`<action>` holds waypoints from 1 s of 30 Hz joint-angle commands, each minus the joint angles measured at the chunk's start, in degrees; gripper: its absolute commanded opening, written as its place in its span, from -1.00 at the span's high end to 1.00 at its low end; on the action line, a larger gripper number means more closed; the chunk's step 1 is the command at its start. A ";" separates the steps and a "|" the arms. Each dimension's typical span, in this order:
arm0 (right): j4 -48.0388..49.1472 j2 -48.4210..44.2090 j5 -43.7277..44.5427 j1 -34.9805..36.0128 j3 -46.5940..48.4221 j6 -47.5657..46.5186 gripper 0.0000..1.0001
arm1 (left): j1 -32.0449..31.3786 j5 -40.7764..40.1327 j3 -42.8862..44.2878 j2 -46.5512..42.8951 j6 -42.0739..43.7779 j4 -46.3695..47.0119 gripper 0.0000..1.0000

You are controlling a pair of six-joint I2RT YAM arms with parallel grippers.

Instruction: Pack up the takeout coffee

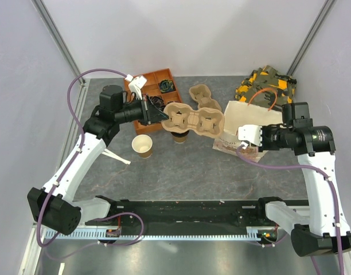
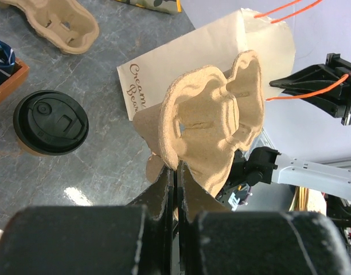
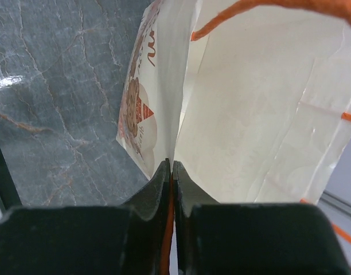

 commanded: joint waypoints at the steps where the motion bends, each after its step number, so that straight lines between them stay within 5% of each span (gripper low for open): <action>1: -5.89 -1.83 -2.45 0.75 -0.56 -5.65 0.80 | 1.81 -0.47 1.23 -0.89 -2.68 -0.37 0.96; 4: -5.81 -1.75 -2.45 0.93 -1.09 -6.01 0.67 | 3.22 0.50 0.70 -0.89 -4.09 0.51 0.96; 8: -5.81 0.10 -3.50 0.84 2.33 -1.71 0.15 | 4.10 1.21 0.79 -1.51 -4.18 0.60 0.96; 13: -5.72 0.02 -5.00 0.93 7.26 4.35 -0.24 | 4.27 1.47 1.23 -2.12 -3.66 0.60 0.96; 24: -5.89 -8.76 -7.46 0.84 12.55 13.78 -0.69 | 4.19 2.17 1.93 -1.60 -3.39 0.60 0.96; 26: -5.89 -10.61 -7.37 0.84 10.61 12.81 -0.69 | 4.19 2.09 1.84 -1.33 -3.48 0.69 0.96; 30: -5.89 -13.34 -8.25 0.84 4.73 10.26 0.16 | 4.19 2.35 1.67 -1.24 -3.92 0.95 0.96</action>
